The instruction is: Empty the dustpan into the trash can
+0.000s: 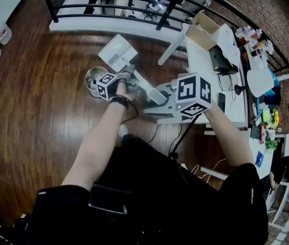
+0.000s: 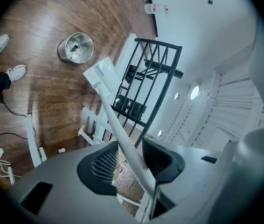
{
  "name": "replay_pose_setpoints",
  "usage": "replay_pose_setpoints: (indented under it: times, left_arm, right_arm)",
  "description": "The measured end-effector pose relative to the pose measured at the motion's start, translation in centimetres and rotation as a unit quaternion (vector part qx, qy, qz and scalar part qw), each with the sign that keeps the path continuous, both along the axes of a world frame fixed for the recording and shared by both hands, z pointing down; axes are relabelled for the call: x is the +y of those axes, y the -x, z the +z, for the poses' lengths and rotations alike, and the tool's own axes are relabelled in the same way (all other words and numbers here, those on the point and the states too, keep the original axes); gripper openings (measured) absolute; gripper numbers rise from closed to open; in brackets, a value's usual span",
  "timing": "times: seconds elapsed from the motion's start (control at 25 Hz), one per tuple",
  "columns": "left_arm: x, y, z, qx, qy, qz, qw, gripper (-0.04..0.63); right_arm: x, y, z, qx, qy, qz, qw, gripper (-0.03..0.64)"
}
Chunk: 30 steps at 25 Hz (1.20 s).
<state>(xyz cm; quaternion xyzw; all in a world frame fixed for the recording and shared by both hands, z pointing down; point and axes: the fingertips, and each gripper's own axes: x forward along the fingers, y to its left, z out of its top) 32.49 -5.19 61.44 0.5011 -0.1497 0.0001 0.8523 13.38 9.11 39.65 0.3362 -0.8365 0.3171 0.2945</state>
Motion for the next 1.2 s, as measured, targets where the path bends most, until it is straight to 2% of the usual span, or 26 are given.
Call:
replay_pose_setpoints:
  times: [0.32,0.56,1.04,1.2]
  left_arm:
    - [1.0,0.7,-0.6,0.013,0.0,-0.007,0.9999,0.155]
    - [1.1,1.4,-1.4,0.03,0.001,-0.015,0.9995,0.155]
    - [-0.2,2.8,-1.4,0.06,0.025,-0.056,0.9963,0.155]
    - [-1.4,2.9,-2.0,0.077,0.025,-0.067,0.9945,0.155]
  right_arm:
    - [2.7,0.8,0.2,0.024,0.051,-0.078,0.995,0.008]
    - [3.8,1.4,0.2,0.056,0.089,-0.133,0.986,0.005]
    - [3.9,1.9,0.7,0.132,0.176,-0.246,0.944,0.005]
    - [3.4,2.0,0.7,0.16,0.204,-0.281,0.924,0.005]
